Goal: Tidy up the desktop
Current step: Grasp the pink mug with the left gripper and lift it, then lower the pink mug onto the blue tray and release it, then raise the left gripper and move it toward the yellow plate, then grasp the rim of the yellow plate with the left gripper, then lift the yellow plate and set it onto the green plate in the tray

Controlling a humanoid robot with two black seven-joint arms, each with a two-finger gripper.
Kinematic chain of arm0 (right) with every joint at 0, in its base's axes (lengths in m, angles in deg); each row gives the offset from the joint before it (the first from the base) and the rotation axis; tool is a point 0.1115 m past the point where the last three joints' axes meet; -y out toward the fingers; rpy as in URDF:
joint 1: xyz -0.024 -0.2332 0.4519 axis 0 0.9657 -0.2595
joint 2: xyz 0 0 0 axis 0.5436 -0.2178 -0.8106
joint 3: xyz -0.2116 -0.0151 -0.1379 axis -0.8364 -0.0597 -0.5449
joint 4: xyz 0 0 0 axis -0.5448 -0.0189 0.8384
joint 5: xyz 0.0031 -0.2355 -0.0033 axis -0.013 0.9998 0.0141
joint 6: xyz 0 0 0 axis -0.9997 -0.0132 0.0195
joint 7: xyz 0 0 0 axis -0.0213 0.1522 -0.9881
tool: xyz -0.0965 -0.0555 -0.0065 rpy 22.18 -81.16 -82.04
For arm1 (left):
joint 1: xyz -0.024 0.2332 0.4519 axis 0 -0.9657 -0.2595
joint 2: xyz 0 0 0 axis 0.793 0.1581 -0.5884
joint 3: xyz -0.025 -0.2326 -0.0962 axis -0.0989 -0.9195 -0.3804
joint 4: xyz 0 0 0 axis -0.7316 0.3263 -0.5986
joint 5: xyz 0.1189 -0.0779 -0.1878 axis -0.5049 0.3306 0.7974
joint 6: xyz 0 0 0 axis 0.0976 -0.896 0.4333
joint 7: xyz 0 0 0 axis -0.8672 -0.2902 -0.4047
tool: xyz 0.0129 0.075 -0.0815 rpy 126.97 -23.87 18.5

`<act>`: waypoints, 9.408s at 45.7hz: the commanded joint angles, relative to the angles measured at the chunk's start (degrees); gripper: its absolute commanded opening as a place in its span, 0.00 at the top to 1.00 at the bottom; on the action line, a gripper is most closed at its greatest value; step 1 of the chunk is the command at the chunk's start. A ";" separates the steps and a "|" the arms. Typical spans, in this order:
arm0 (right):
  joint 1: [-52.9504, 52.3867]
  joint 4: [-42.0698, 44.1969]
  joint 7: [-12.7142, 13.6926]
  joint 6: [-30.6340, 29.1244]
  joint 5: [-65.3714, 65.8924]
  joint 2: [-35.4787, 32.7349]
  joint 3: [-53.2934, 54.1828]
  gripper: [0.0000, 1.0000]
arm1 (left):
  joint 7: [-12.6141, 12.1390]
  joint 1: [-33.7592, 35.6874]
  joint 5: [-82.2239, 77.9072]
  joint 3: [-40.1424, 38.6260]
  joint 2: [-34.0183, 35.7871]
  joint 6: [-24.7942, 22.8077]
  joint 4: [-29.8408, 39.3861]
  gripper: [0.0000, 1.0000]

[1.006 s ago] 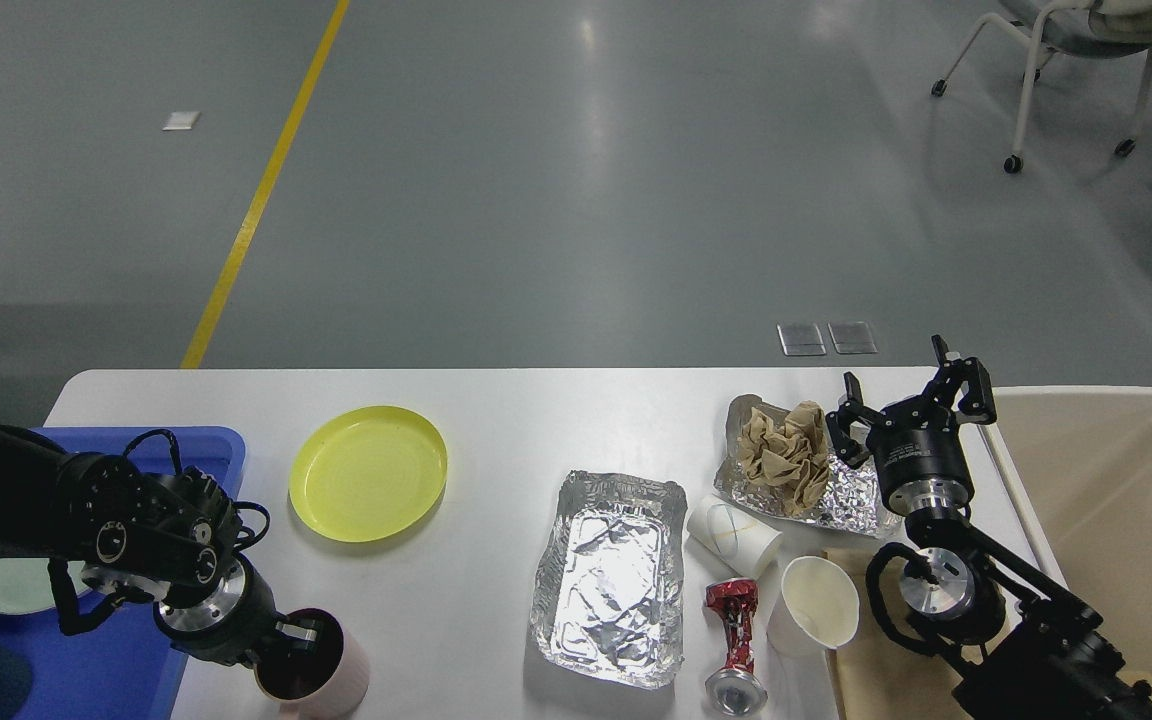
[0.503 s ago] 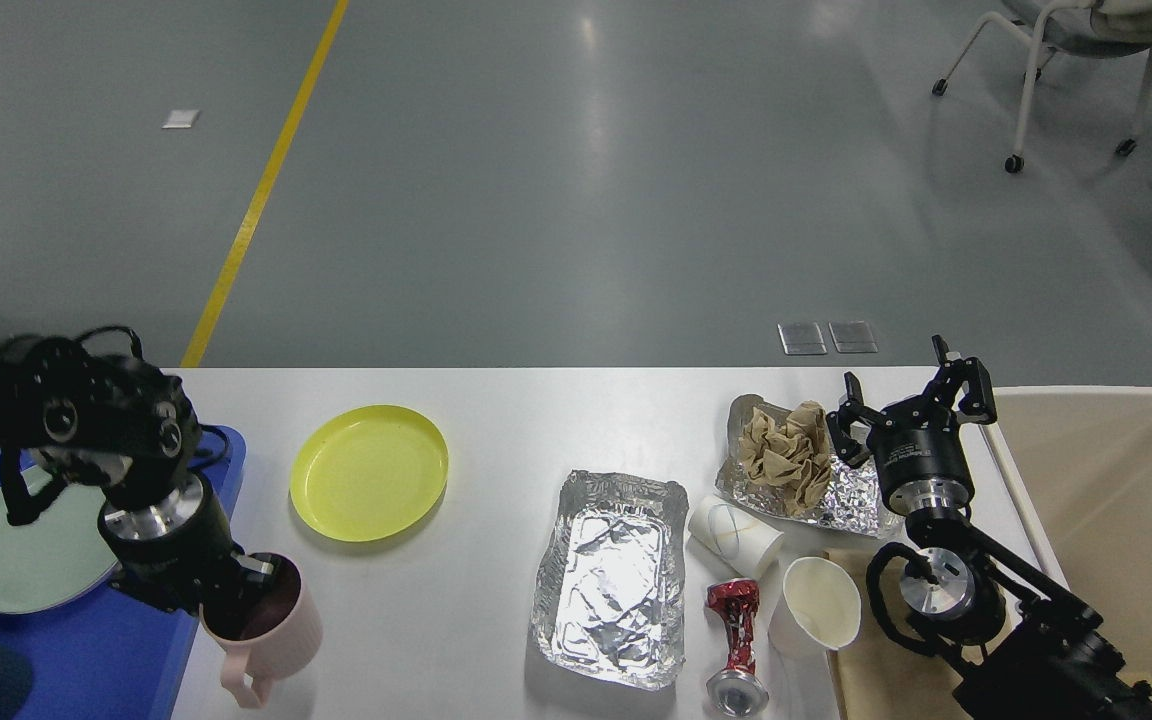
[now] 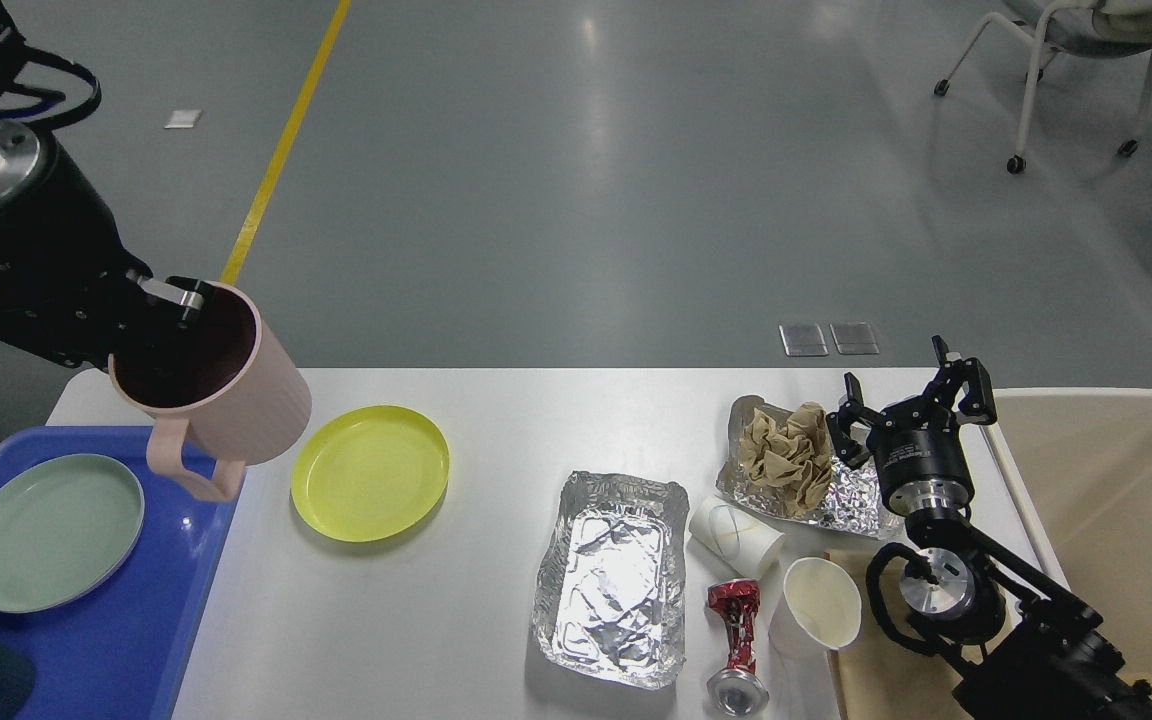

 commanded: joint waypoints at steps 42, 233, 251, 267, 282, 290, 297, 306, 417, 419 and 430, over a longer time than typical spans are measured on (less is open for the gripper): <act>0.00 -0.05 0.02 0.00 0.00 0.00 -0.01 0.00 | 6.84 -42.77 -23.13 -8.71 27.29 -0.09 -26.81 1.00; 0.00 -0.05 0.02 0.00 0.00 0.00 -0.01 0.00 | 8.77 -10.69 15.80 8.24 -7.50 7.70 -6.07 0.04; 0.00 -0.05 0.02 0.00 0.00 0.00 0.08 0.00 | 7.90 -42.77 26.86 8.06 -7.51 21.85 -18.46 0.09; 0.00 -0.05 0.02 0.00 0.00 0.00 0.08 0.00 | -11.69 -68.52 44.27 -7.74 -5.66 45.05 -32.43 0.09; 0.00 -0.05 0.02 0.00 0.00 0.00 -0.01 0.00 | -13.02 -78.20 43.57 -20.33 -4.52 47.61 -42.46 0.05; 0.00 -0.05 0.02 0.00 0.00 0.00 -0.01 0.00 | -12.14 -78.82 41.73 -21.91 -4.43 47.61 -45.10 0.05; 0.00 -0.05 0.02 0.00 0.00 0.00 -0.01 0.00 | -10.30 -81.10 36.29 -23.49 -4.78 47.61 -45.54 0.07; 0.00 -0.05 -0.07 0.00 0.00 0.00 -0.01 0.00 | -7.57 -82.60 30.65 -24.46 -5.04 47.70 -46.68 0.12; 0.00 0.03 0.02 0.00 0.00 0.00 -0.01 0.00 | -11.00 -54.06 30.39 -11.55 -1.00 34.70 -23.93 1.00; 0.00 0.03 0.02 0.00 0.00 0.00 -0.01 0.00 | -10.56 -49.84 30.21 -8.48 -1.00 33.47 -21.30 1.00; 0.00 0.03 0.02 0.00 0.00 0.00 -0.01 0.00 | -3.89 -26.55 30.04 3.92 -2.14 22.49 -8.90 1.00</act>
